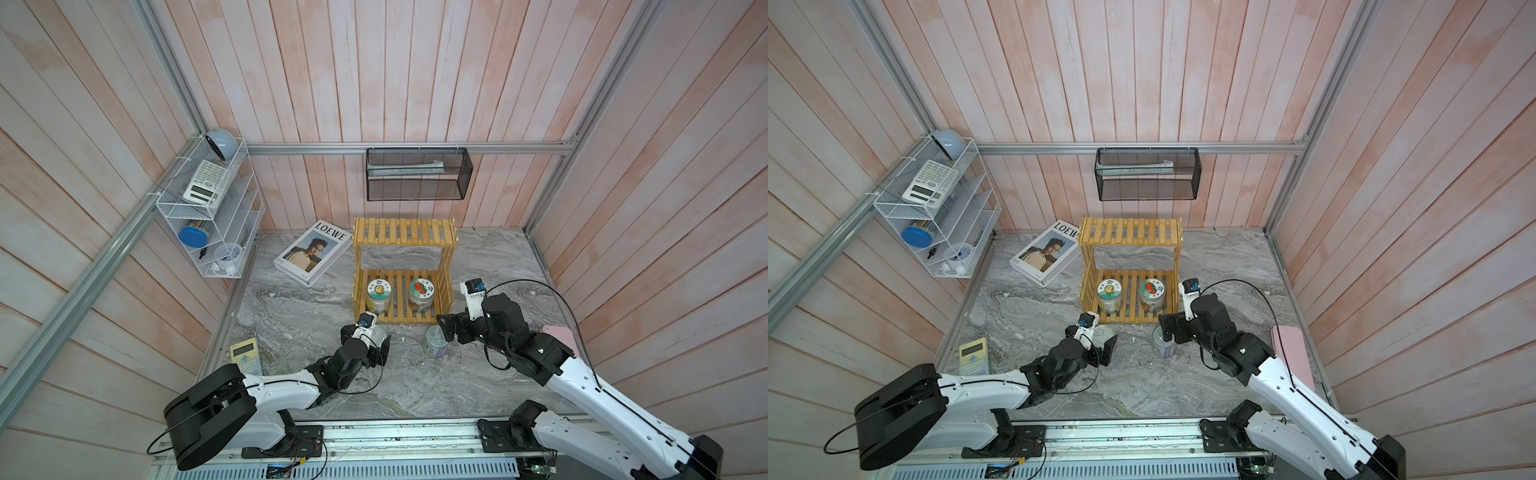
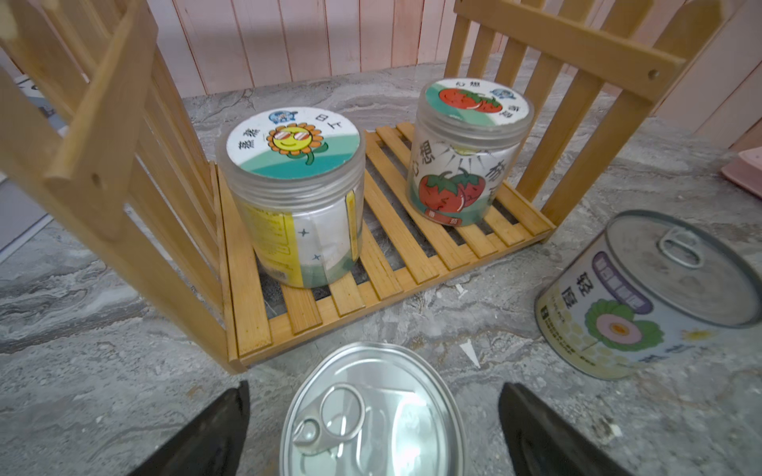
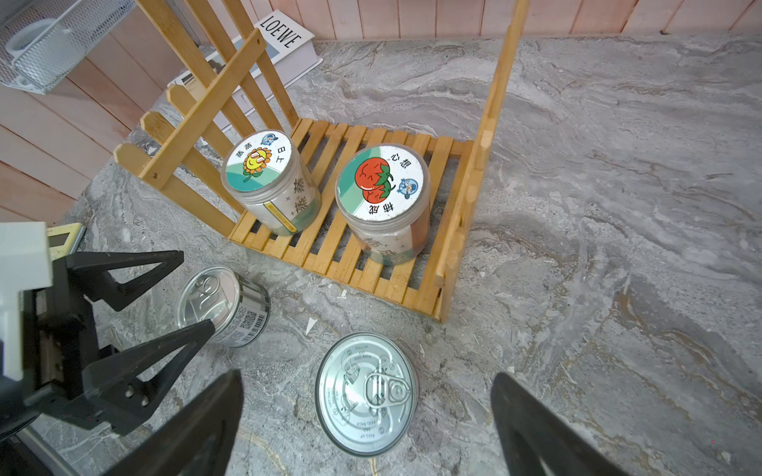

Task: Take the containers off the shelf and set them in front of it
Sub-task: 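Place the container at the center of the board, then pick up a container from the shelf.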

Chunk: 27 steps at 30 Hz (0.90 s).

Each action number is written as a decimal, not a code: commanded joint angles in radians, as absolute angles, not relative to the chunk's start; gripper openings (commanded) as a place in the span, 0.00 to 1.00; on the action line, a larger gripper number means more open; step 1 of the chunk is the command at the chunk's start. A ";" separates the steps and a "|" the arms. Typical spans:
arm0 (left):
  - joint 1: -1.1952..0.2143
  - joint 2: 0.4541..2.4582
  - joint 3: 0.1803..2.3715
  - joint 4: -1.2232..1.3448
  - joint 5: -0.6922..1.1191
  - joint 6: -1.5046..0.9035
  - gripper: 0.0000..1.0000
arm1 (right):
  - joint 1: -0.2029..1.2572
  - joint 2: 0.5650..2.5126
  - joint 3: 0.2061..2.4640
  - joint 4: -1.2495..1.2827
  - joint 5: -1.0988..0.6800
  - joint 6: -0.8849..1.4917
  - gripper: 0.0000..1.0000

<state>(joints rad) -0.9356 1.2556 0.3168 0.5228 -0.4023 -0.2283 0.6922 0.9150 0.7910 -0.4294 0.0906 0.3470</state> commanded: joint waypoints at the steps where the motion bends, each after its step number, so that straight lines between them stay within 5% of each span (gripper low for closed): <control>1: -0.939 1.184 0.331 0.468 -0.428 -0.206 1.00 | 0.730 0.989 0.875 -0.535 0.136 0.335 0.98; 15: -0.936 1.042 0.345 0.345 -0.446 -0.242 1.00 | 0.841 1.379 1.195 -0.655 0.311 0.493 0.98; 27: -0.895 0.952 0.279 0.336 -0.407 -0.310 1.00 | 0.839 1.558 1.215 -0.519 0.439 0.548 0.98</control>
